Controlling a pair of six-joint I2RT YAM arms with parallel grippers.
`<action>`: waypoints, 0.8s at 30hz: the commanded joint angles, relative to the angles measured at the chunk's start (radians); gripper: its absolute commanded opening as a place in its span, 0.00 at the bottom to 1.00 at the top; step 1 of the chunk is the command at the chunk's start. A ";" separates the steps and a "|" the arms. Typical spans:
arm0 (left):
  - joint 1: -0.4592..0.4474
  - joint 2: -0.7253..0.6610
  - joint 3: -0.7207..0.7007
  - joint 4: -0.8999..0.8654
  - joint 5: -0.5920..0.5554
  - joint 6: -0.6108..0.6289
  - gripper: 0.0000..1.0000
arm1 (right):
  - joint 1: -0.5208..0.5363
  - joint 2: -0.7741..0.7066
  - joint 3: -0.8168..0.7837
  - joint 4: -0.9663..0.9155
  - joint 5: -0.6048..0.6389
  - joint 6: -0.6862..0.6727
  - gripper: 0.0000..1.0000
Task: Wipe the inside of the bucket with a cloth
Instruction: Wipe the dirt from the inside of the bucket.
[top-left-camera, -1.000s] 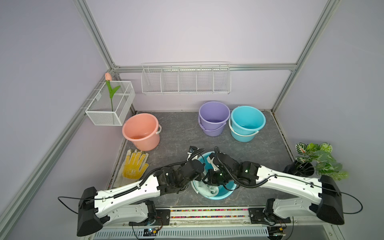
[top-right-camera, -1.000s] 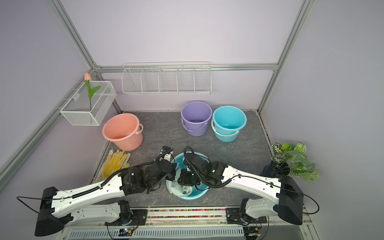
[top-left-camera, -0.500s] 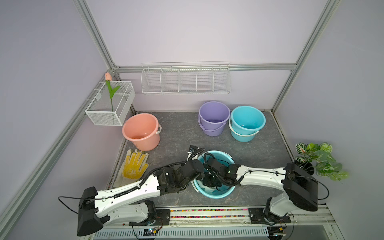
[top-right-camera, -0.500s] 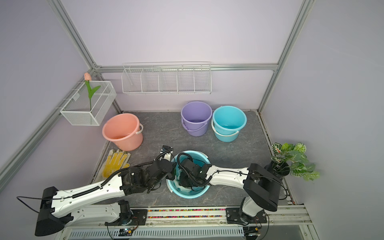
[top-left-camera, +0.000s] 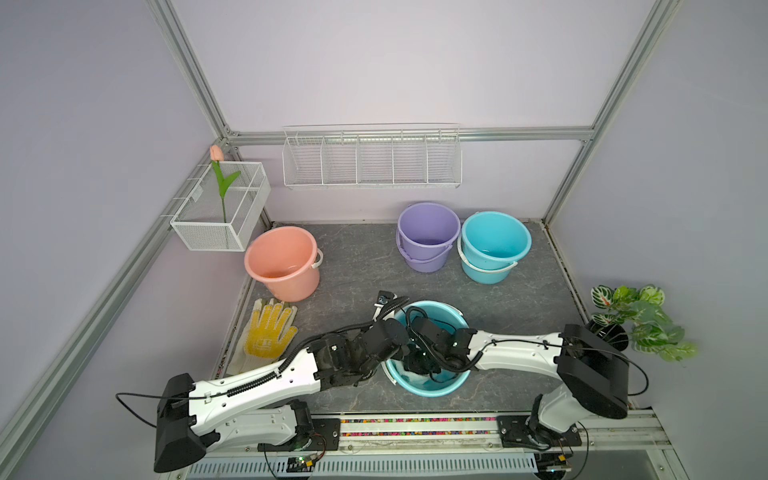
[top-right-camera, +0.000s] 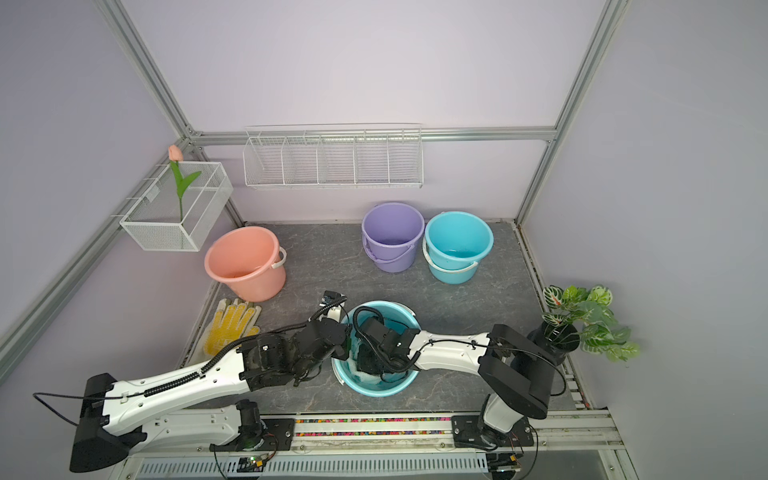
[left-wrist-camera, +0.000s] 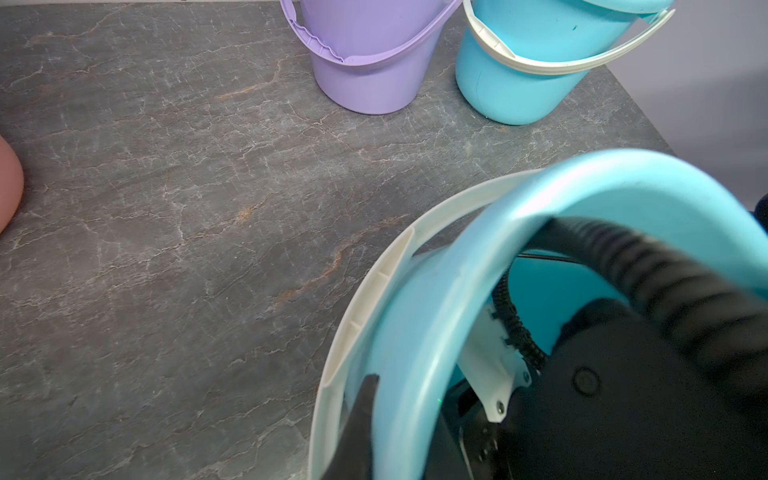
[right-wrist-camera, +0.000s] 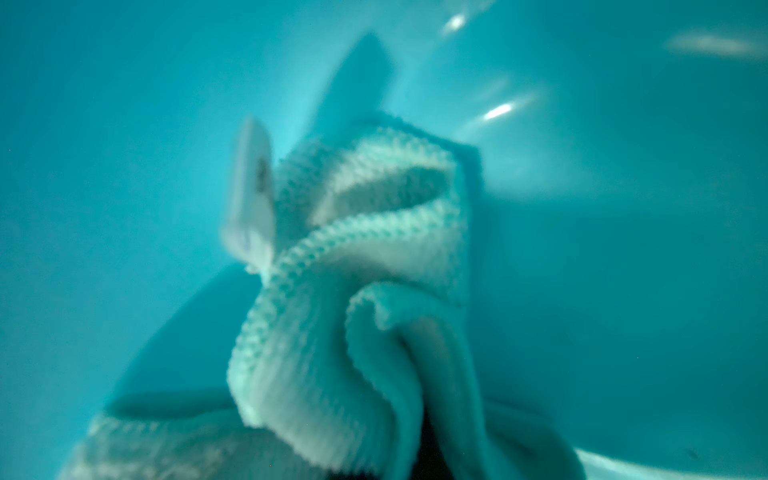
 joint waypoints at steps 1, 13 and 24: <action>-0.011 -0.010 0.024 0.020 -0.003 0.012 0.00 | -0.010 -0.069 -0.012 -0.077 -0.017 -0.002 0.07; -0.011 0.007 0.022 0.037 -0.019 -0.014 0.00 | -0.005 -0.316 0.017 -0.012 -0.090 0.150 0.07; -0.011 0.024 0.036 0.058 -0.005 -0.003 0.00 | 0.011 -0.416 -0.102 0.196 0.164 0.545 0.07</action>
